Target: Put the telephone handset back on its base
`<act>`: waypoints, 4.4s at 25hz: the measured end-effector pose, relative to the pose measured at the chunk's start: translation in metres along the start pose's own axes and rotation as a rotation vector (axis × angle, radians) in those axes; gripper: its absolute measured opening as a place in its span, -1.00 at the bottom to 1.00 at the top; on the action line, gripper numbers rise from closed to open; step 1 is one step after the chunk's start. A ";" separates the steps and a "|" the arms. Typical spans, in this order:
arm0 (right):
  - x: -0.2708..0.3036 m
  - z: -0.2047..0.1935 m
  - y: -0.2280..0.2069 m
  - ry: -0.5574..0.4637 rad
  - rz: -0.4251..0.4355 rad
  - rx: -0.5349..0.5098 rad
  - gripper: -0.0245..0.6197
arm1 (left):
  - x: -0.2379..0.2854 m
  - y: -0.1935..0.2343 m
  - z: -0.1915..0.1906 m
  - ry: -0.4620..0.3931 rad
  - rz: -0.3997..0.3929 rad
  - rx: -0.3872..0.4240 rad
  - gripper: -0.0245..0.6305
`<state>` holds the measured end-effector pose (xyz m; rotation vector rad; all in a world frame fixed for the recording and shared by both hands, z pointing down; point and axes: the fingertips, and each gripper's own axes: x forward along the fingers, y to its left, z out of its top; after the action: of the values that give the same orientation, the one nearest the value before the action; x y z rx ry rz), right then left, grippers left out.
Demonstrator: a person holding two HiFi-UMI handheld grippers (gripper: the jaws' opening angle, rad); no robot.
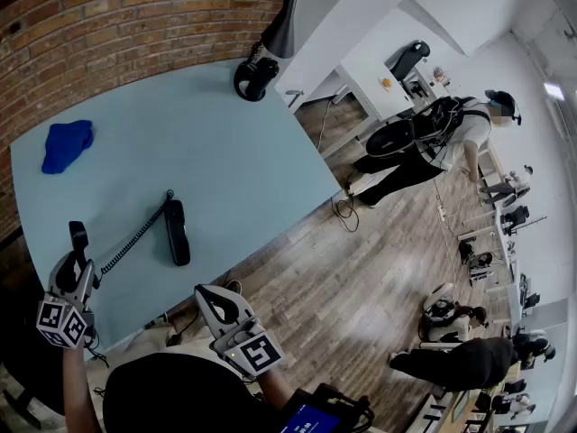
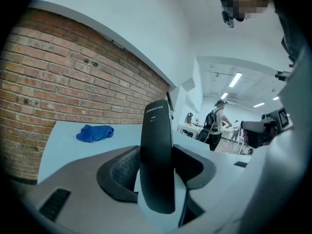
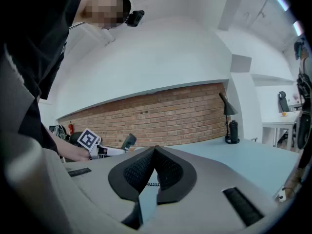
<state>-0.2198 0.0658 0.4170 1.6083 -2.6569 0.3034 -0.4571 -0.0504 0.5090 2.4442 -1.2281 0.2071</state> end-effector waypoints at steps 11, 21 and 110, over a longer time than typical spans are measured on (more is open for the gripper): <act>0.012 -0.005 -0.053 0.114 0.233 0.053 -0.87 | 0.025 -0.036 -0.006 0.006 0.152 -0.042 -0.19; -0.016 -0.020 -0.154 0.228 0.475 0.071 -0.87 | 0.043 -0.117 -0.046 0.040 0.445 -0.132 -0.19; -0.096 -0.063 -0.296 0.216 0.141 0.260 -0.87 | 0.224 -0.110 -0.136 0.558 0.519 -0.203 -0.20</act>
<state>0.0807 0.0281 0.5135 1.3511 -2.6532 0.8072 -0.2277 -0.1007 0.6702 1.6827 -1.4876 0.8015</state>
